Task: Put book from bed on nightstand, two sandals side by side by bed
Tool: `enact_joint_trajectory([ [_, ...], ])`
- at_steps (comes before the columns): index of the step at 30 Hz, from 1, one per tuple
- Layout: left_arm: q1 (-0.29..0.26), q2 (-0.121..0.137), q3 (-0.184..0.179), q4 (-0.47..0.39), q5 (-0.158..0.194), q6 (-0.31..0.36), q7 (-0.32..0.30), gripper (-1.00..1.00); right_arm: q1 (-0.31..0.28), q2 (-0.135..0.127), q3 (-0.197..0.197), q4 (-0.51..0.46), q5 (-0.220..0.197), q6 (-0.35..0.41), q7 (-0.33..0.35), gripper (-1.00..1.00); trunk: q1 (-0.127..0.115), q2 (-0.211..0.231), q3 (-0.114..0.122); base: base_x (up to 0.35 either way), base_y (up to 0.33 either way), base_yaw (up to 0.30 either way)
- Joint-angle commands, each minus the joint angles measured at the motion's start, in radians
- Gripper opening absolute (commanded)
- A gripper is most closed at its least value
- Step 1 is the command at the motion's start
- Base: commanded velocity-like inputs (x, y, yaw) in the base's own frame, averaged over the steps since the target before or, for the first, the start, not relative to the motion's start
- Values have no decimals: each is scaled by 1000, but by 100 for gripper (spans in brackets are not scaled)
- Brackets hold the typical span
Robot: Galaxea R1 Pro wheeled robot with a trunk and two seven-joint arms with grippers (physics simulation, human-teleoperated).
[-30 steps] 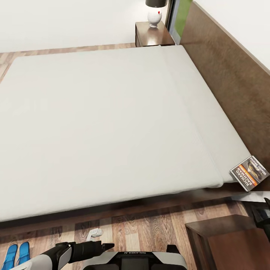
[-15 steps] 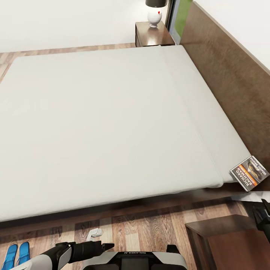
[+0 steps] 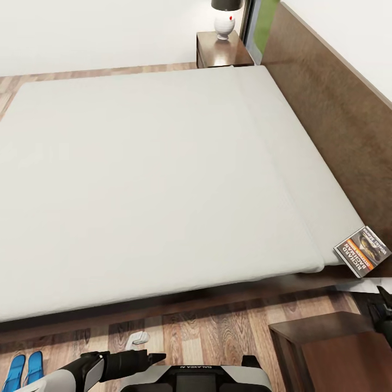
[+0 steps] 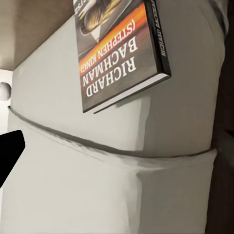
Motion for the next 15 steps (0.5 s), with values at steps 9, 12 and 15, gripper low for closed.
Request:
enact_joint_trajectory([
  [9,0,0,9,-2,-8,9,-4,100,-1,0,0,-56,-8,10,-105,100,0,0,0,0,0,0],
  [12,0,0,9,-2,-8,9,-4,100,-1,0,1,-57,-8,9,-109,100,0,0,0,0,0,0],
  [15,0,-1,9,-2,-8,9,-4,100,-1,0,1,-58,-8,9,-110,100,0,0,0,0,0,0],
])
